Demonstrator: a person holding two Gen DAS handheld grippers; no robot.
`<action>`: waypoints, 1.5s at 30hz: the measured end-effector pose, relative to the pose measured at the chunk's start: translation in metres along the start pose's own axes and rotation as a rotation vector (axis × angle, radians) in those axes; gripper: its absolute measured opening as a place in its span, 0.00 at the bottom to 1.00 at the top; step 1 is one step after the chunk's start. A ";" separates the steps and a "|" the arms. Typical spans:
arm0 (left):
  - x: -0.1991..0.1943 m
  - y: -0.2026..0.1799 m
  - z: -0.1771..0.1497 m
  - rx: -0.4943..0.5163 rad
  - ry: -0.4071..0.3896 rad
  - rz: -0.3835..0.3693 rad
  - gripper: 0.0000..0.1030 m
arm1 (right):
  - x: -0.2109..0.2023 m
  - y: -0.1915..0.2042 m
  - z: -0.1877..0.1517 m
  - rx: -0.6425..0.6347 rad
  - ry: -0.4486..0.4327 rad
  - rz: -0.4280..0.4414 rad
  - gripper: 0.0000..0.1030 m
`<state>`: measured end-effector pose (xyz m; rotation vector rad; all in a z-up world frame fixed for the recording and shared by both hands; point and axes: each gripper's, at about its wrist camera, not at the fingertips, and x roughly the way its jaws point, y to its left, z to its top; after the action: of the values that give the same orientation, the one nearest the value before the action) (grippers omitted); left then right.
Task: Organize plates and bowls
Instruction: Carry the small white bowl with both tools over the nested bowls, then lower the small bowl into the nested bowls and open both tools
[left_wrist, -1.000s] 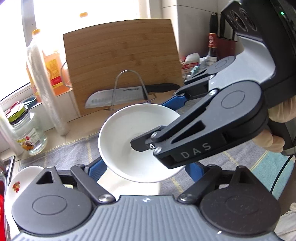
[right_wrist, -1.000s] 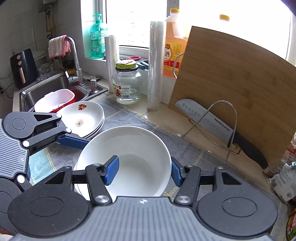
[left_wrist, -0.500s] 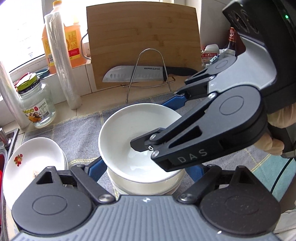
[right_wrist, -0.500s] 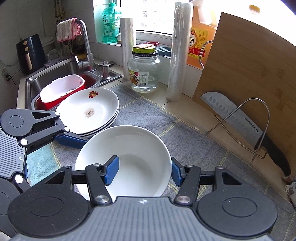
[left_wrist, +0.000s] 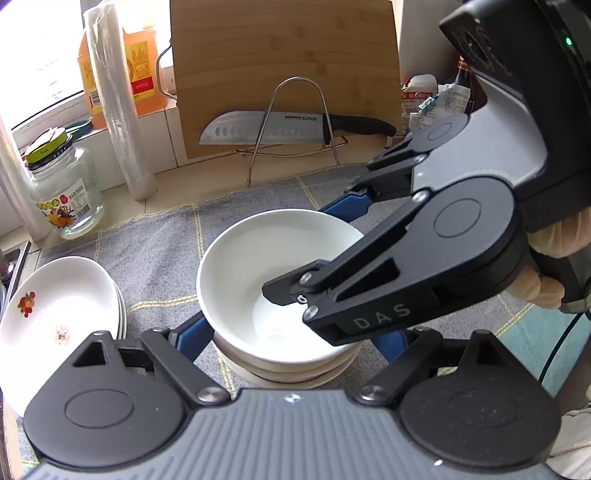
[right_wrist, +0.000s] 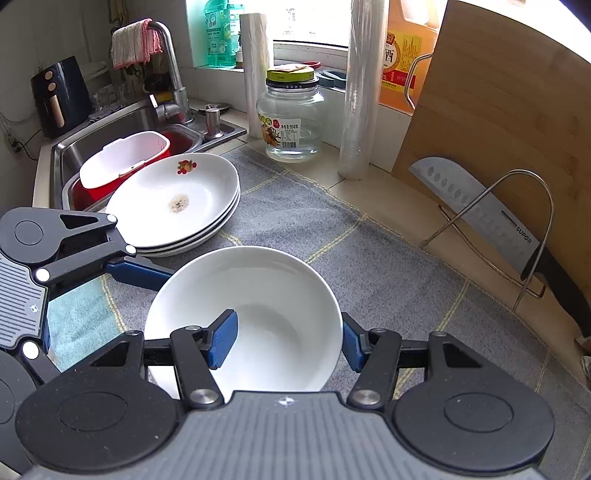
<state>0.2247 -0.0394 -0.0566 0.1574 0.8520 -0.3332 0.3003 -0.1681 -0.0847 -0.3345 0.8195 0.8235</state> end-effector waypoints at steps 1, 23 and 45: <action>0.000 0.000 0.000 0.000 0.001 -0.001 0.87 | 0.000 0.000 0.000 0.001 0.000 0.002 0.62; 0.002 -0.004 0.000 0.030 0.002 0.016 0.90 | 0.001 -0.002 -0.002 0.019 0.003 0.021 0.67; -0.020 -0.014 -0.004 0.110 -0.092 -0.035 0.97 | -0.026 -0.027 -0.017 0.150 -0.071 -0.019 1.00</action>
<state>0.2047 -0.0464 -0.0438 0.2279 0.7469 -0.4177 0.3014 -0.2082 -0.0773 -0.1792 0.8055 0.7475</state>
